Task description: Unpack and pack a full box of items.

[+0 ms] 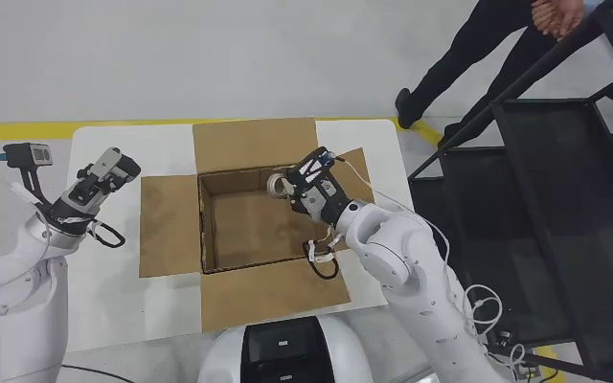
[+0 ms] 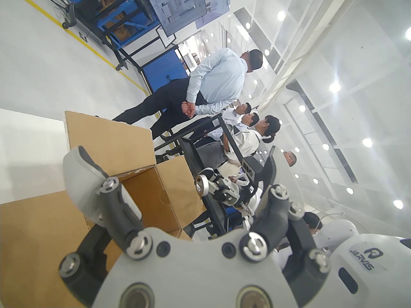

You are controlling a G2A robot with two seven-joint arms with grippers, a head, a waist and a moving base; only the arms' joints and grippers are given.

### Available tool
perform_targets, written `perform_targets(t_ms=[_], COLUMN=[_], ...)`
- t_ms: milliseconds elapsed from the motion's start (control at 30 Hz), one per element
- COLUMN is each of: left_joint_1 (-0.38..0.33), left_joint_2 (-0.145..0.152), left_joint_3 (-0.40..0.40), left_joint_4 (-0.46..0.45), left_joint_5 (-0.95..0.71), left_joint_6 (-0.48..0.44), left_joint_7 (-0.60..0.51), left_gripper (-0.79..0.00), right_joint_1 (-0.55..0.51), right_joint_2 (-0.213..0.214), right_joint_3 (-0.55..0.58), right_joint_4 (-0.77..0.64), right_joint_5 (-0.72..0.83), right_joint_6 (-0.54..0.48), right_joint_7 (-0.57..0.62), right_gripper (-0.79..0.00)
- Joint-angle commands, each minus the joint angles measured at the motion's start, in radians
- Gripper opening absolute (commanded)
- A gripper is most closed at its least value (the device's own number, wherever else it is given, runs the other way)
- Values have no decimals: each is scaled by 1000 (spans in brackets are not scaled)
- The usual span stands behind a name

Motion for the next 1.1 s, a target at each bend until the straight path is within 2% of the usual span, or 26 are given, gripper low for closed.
perform_targets(t_ms=[0, 500, 600, 733, 867, 1000, 1067], left_joint_1=[0, 0, 0, 0, 0, 0, 0], left_joint_2=[0, 0, 0, 0, 0, 0, 0], left_joint_3=[0, 0, 0, 0, 0, 0, 0], left_joint_4=[0, 0, 0, 0, 0, 0, 0], left_joint_5=[0, 0, 0, 0, 0, 0, 0], left_joint_6=[0, 0, 0, 0, 0, 0, 0], left_joint_7=[0, 0, 0, 0, 0, 0, 0], left_gripper=[0, 0, 0, 0, 0, 0, 0], right_joint_1=[0, -1, -11, -55, -144, -236, -275], right_joint_2=[0, 0, 8, 25, 48, 63, 69], right_joint_3=[0, 2, 37, 152, 343, 564, 639], right_joint_4=[0, 1, -9, -74, -150, -188, -189], right_joint_5=[0, -1, 0, 62, 147, 244, 257], right_joint_6=[0, -1, -27, -89, -169, -169, -175], right_joint_7=[1, -6, -1, 46, 114, 133, 156], right_gripper=[-785, -785, -785, -785, -785, -785, -785])
